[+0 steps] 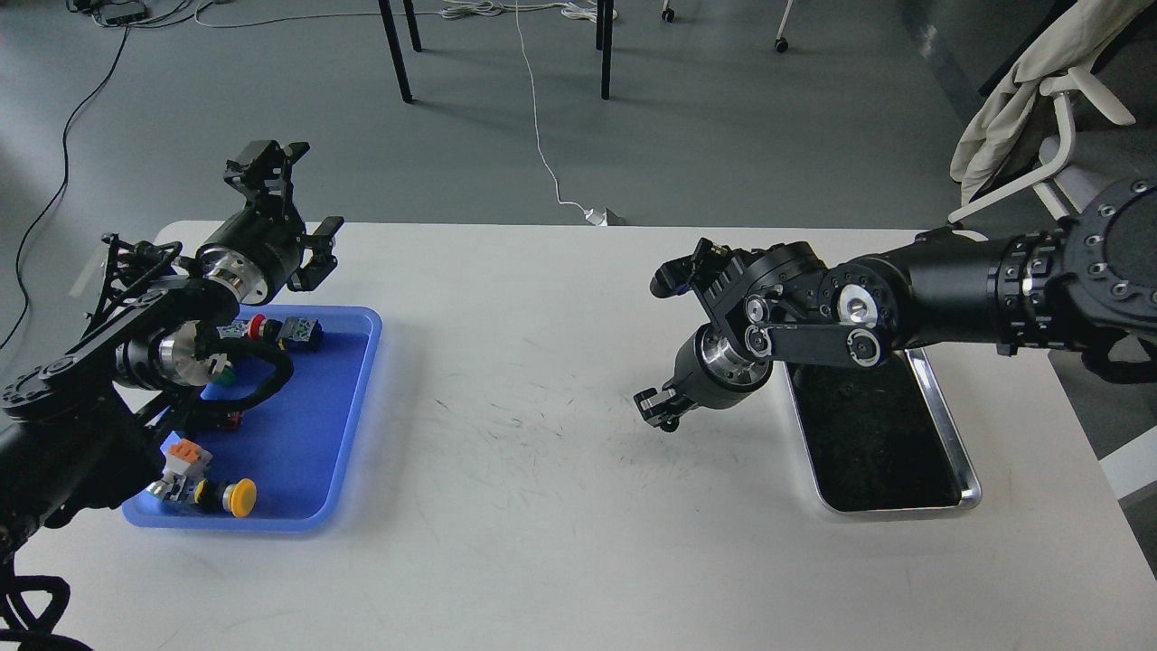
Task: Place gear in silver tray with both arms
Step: 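Lower the gear into the silver tray and open the right gripper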
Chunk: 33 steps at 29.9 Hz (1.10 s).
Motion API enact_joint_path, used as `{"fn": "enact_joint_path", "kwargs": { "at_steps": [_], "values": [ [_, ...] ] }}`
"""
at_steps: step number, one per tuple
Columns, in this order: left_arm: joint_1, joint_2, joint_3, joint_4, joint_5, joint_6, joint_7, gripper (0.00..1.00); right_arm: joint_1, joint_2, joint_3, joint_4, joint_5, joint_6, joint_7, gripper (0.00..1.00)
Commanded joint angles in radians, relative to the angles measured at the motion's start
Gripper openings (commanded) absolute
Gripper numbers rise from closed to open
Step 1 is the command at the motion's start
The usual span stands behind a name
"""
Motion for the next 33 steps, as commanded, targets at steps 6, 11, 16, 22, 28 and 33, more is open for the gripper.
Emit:
{"fn": "enact_joint_path", "kwargs": {
  "at_steps": [6, 11, 16, 22, 28, 33],
  "values": [
    [0.0, -0.008, 0.008, 0.0, 0.002, 0.021, 0.0, 0.98, 0.066, -0.362, 0.068, 0.139, -0.023, 0.0, 0.0, 0.02],
    [0.0, -0.015, 0.01, 0.0, 0.003, 0.024, 0.0, 0.98, 0.031, -0.574, 0.068, 0.267, -0.193, 0.0, 0.0, 0.02],
    [0.0, -0.025, 0.014, -0.003, 0.009, 0.045, 0.0, 0.98, -0.123, -0.62, 0.081, 0.261, -0.312, 0.0, 0.0, 0.02],
    [-0.002, -0.025, 0.016, -0.003, 0.012, 0.045, 0.002, 0.98, -0.246, -0.59, 0.094, 0.189, -0.358, 0.0, -0.002, 0.02],
    [-0.005, -0.025, 0.016, -0.003, 0.012, 0.048, 0.003, 0.98, -0.324, -0.542, 0.143, 0.123, -0.361, 0.0, -0.002, 0.02],
    [-0.008, -0.023, 0.016, -0.003, 0.014, 0.048, 0.003, 0.98, -0.324, -0.542, 0.172, 0.121, -0.361, 0.0, -0.002, 0.02]
  ]
}}
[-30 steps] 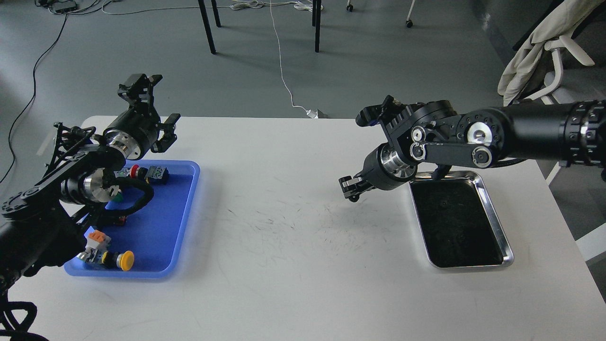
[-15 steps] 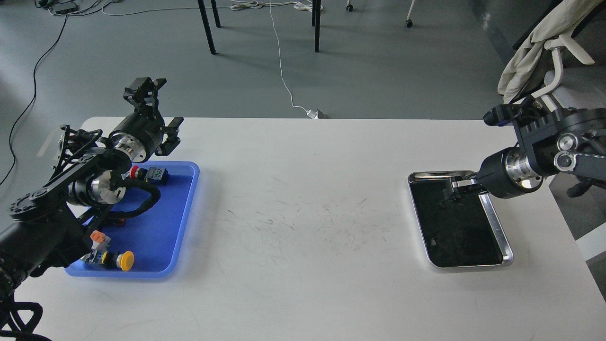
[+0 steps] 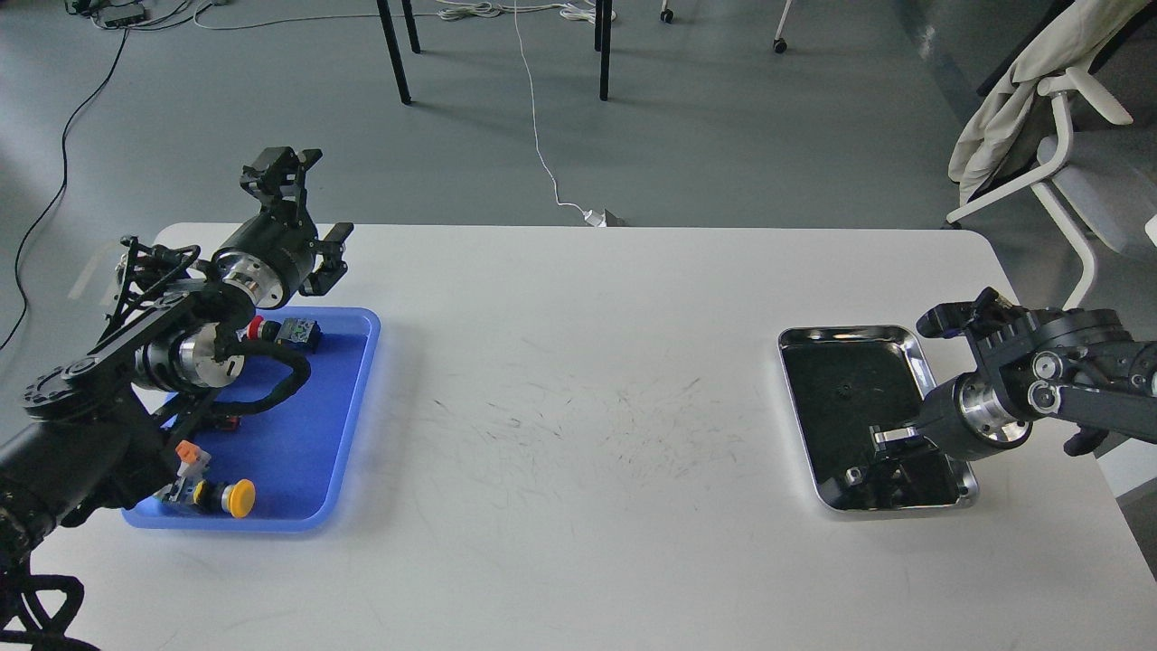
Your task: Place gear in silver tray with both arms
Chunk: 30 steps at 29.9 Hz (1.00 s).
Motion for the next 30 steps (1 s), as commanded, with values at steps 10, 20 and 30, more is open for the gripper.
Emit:
{"fn": "enact_joint_path", "kwargs": {
  "at_steps": [10, 20, 30],
  "values": [
    [-0.001, 0.001, 0.0, -0.001, 0.0, 0.003, 0.0, 0.98, 0.013, 0.003, 0.027, 0.001, 0.002, 0.0, 0.0, 0.02],
    [-0.002, 0.003, 0.001, 0.0, 0.001, 0.001, 0.002, 0.98, 0.017, 0.005, 0.029, 0.001, 0.004, 0.0, 0.0, 0.31],
    [-0.007, 0.004, 0.001, 0.0, 0.003, 0.003, 0.006, 0.98, 0.021, -0.037, 0.195, 0.001, 0.022, 0.0, 0.0, 0.96]
  ]
}}
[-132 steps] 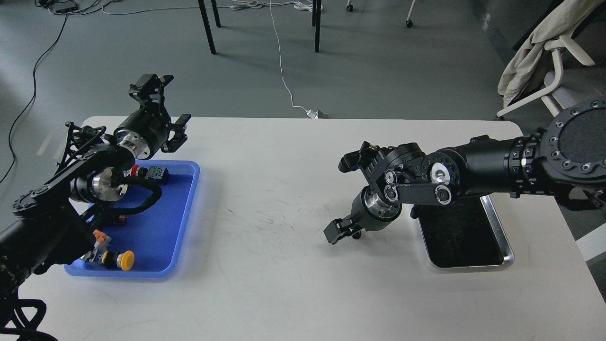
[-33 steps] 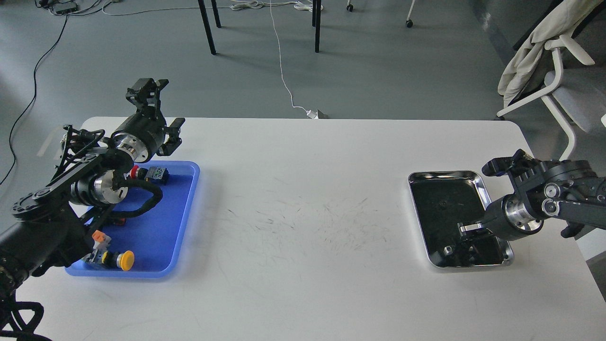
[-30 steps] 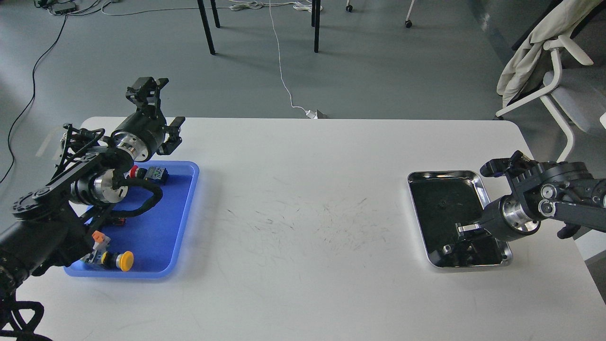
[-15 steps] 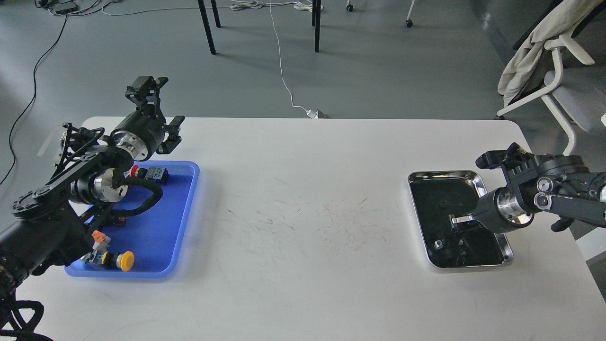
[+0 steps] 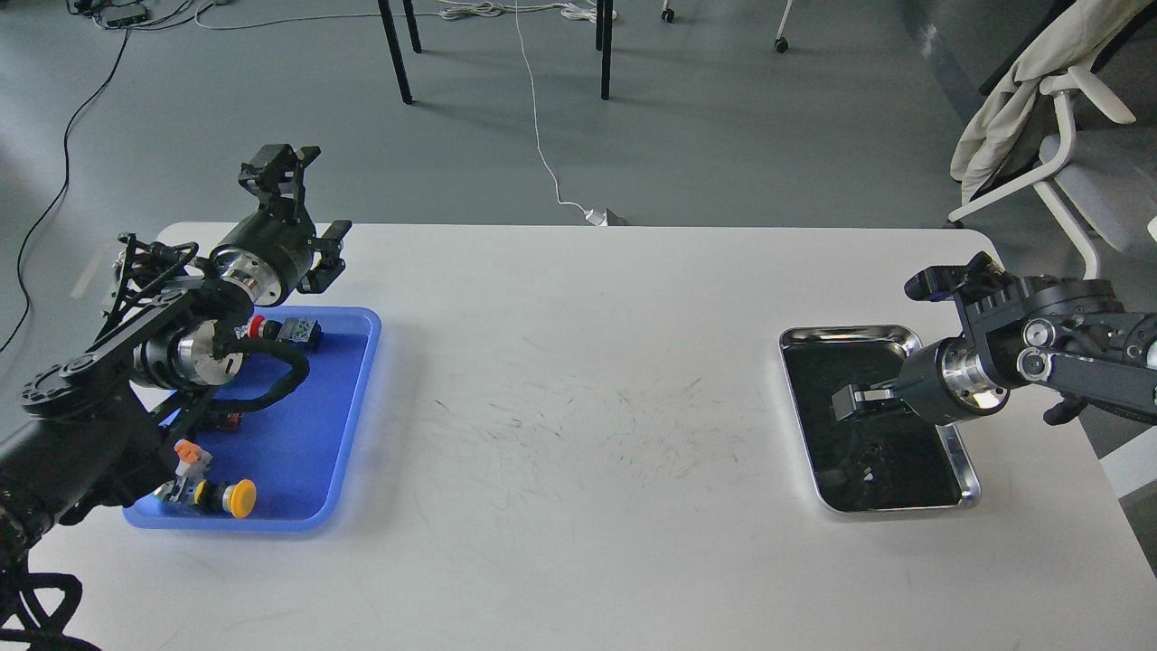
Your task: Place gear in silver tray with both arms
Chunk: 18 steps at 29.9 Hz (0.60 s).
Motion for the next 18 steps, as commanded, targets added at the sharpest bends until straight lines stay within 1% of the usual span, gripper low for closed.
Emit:
{"fn": "enact_joint_path", "kwargs": {
  "at_steps": [1, 5, 7, 10, 12, 15, 17, 18],
  "values": [
    [-0.004, 0.003, 0.0, 0.0, 0.001, 0.002, 0.005, 0.98, 0.0, -0.045, 0.119, 0.0, 0.007, 0.0, 0.001, 0.96],
    [-0.009, 0.008, -0.001, 0.008, 0.001, 0.002, 0.009, 0.98, -0.023, -0.128, 0.378, -0.036, 0.106, 0.0, 0.003, 0.96],
    [-0.02, 0.008, -0.001, 0.015, 0.001, 0.005, 0.008, 0.98, -0.049, -0.13, 0.47, -0.087, 0.187, 0.0, 0.003, 0.96],
    [-0.032, 0.009, -0.005, 0.017, -0.001, 0.035, 0.006, 0.98, -0.1, -0.121, 0.619, -0.215, 0.403, -0.004, 0.015, 0.96],
    [-0.041, 0.011, -0.005, 0.017, -0.001, 0.043, 0.009, 0.98, -0.144, -0.087, 0.702, -0.332, 0.58, -0.022, 0.048, 0.96],
    [-0.044, 0.009, -0.005, 0.017, -0.007, 0.038, 0.013, 0.98, -0.221, 0.013, 0.817, -0.516, 0.883, -0.018, 0.104, 0.96],
    [-0.046, 0.009, -0.005, 0.017, -0.013, 0.035, 0.014, 0.98, -0.302, 0.057, 0.886, -0.558, 1.105, 0.0, 0.115, 0.96],
    [-0.046, 0.008, -0.011, 0.017, -0.016, 0.035, 0.014, 0.98, -0.348, 0.073, 0.915, -0.555, 1.175, 0.0, 0.115, 0.96]
  ]
}}
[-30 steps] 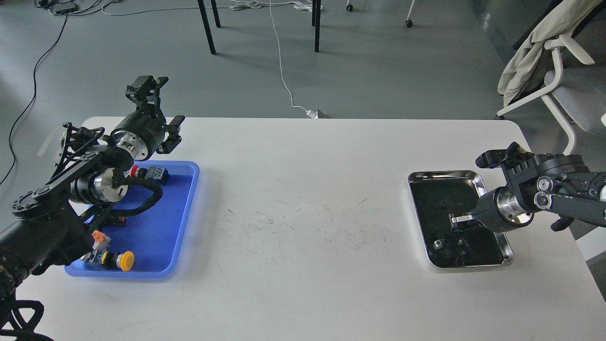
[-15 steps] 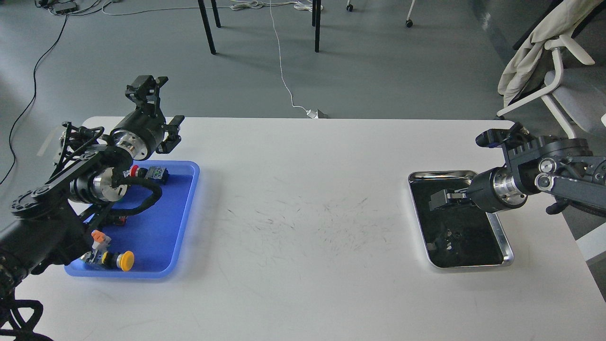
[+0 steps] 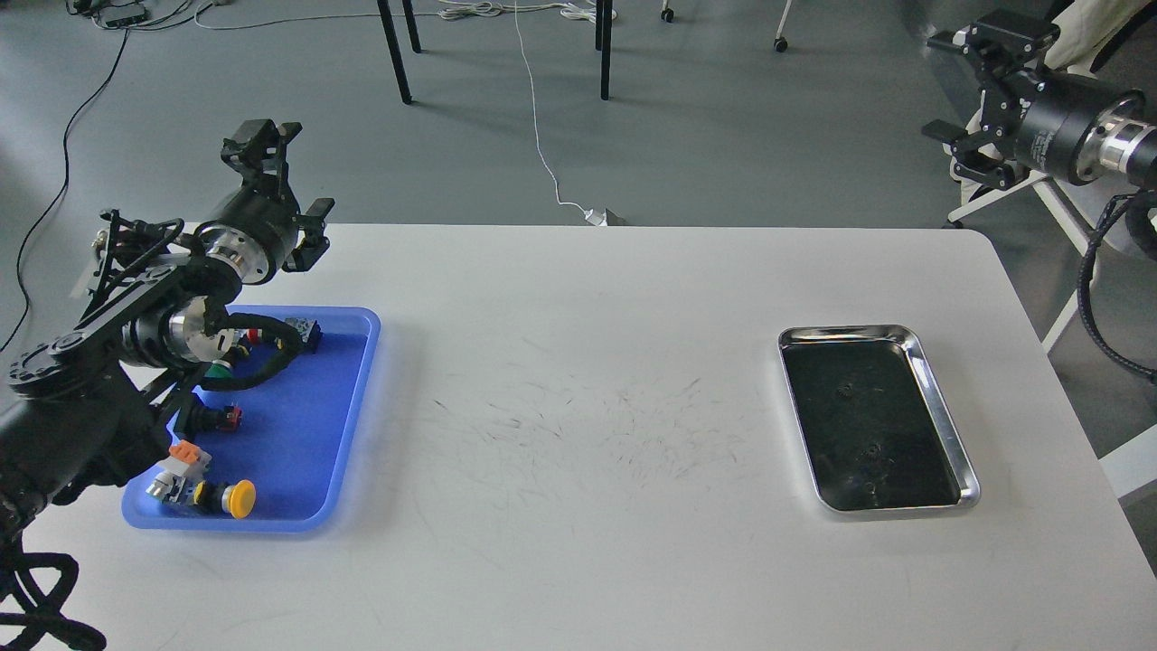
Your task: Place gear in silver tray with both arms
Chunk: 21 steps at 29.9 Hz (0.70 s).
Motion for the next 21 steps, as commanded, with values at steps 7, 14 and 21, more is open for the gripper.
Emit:
{"fn": "enact_joint_path", "kwargs": {
  "at_steps": [7, 14, 21],
  "values": [
    [-0.002, -0.009, -0.05, 0.0, -0.08, -0.008, 0.001, 0.98, -0.463, 0.121, 0.352, 0.248, 0.331, 0.014, 0.036, 0.97],
    [0.002, -0.027, -0.052, -0.002, -0.123, -0.029, -0.005, 0.98, -0.5, 0.13, 0.38, 0.298, 0.33, 0.014, 0.024, 0.97],
    [0.032, -0.075, -0.159, 0.015, -0.134, -0.04, -0.011, 0.98, -0.459, 0.093, 0.38, 0.341, 0.326, -0.071, -0.017, 0.97]
  ]
}}
